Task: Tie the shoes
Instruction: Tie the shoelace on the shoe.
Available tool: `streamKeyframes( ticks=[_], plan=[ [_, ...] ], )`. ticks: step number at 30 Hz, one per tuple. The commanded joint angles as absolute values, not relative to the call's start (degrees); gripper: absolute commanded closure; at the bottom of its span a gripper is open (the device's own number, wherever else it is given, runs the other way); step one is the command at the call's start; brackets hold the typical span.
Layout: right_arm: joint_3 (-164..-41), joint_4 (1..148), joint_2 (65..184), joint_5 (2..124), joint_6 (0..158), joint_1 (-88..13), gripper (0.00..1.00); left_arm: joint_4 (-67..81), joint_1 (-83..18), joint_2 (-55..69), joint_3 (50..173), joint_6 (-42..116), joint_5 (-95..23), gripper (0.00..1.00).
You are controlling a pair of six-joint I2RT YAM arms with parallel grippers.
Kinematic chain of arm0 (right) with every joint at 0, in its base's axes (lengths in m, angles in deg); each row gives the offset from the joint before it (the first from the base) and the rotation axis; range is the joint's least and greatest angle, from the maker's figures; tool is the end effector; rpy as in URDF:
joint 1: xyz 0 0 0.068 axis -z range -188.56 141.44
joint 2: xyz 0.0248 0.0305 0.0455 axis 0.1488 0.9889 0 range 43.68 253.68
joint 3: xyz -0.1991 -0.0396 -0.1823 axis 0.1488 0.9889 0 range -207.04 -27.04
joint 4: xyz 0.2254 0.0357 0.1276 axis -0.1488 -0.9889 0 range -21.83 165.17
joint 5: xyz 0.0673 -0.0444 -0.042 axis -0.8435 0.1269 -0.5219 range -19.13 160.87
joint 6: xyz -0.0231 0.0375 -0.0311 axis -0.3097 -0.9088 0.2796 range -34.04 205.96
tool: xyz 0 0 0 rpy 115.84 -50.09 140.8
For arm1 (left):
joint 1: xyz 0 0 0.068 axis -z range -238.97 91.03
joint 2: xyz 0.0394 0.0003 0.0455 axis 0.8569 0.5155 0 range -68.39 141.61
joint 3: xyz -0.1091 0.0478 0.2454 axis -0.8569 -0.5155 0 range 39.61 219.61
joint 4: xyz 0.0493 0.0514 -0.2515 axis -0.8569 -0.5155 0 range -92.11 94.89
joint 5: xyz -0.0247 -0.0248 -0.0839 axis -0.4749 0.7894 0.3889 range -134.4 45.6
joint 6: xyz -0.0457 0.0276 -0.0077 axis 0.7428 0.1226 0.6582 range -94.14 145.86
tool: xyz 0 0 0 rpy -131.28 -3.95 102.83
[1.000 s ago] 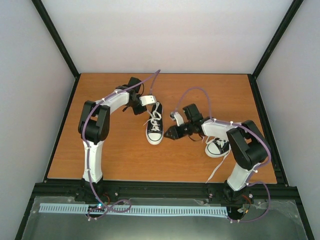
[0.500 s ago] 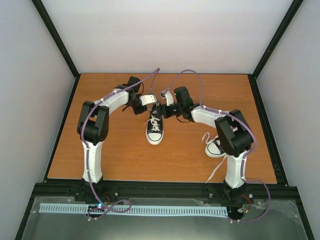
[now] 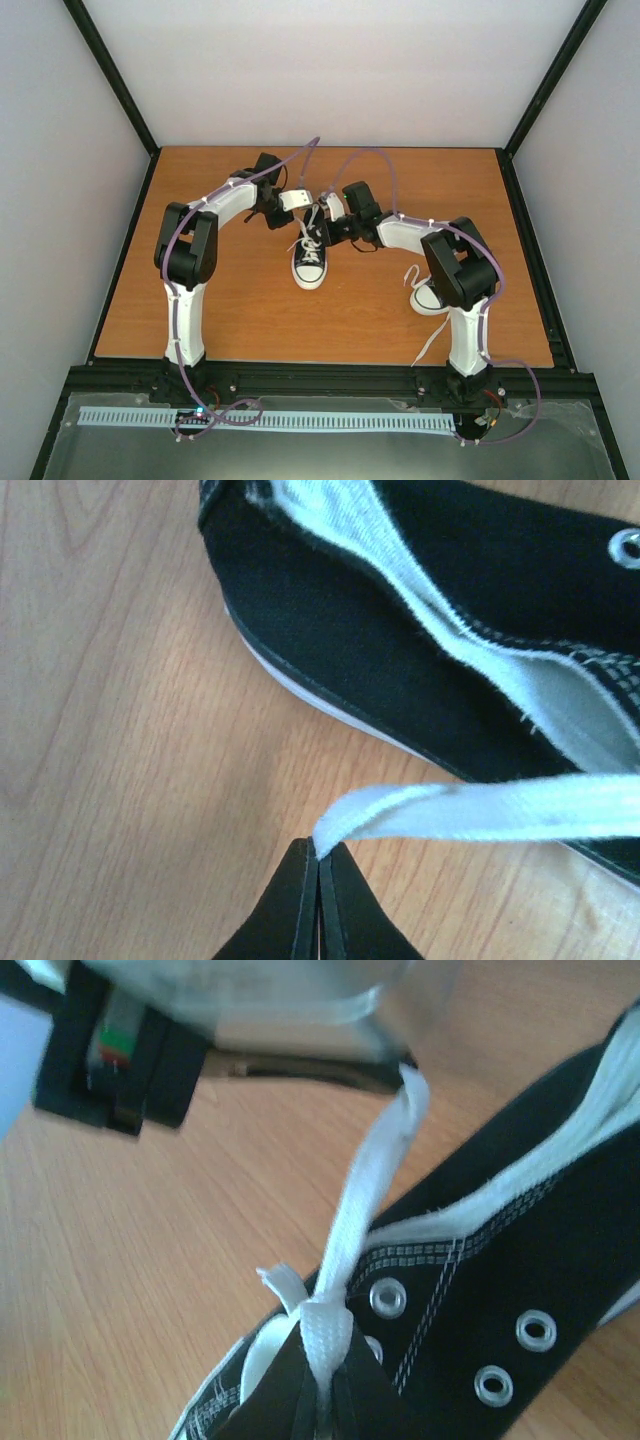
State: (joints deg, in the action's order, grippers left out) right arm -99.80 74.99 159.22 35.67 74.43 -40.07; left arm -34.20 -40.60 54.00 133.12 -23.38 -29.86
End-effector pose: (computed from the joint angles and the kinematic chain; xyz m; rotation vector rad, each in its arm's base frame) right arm 0.3558 0.2422 0.1590 -0.7356 2.2841 1.0809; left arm 0.4200 -0.1490 0.1701 1.5573 2.2055 -0.1921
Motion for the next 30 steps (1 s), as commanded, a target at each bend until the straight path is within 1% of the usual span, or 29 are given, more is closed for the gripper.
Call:
streamKeyframes(
  ticks=[1, 6, 14, 28, 30],
  plan=[
    [-96.83, 75.09, 156.26, 35.88, 75.4, -40.29, 0.97, -34.17, -40.95, 54.34, 135.18, -22.14, -33.45, 0.99],
    [-93.08, 75.15, 155.42, 35.38, 75.53, -40.37, 0.97, -33.17, -40.95, 56.34, 136.57, -21.35, -37.84, 0.99],
    [-86.91, 76.83, 152.72, 36.6, 75.46, -40.35, 0.97, -32.41, -40.95, 57.62, 135.9, -22.57, -41.77, 0.99],
    [-85.34, 75.17, 152.2, 36.52, 77.42, -39.98, 0.97, -32.51, -41.48, 58.3, 135.27, -22.6, -42.56, 0.99],
    [-85.75, 75.3, 152.15, 36.71, 77.16, -39.59, 0.97, -33.7, -41.48, 57.24, 134.24, -21.54, -41.08, 0.99]
  ],
)
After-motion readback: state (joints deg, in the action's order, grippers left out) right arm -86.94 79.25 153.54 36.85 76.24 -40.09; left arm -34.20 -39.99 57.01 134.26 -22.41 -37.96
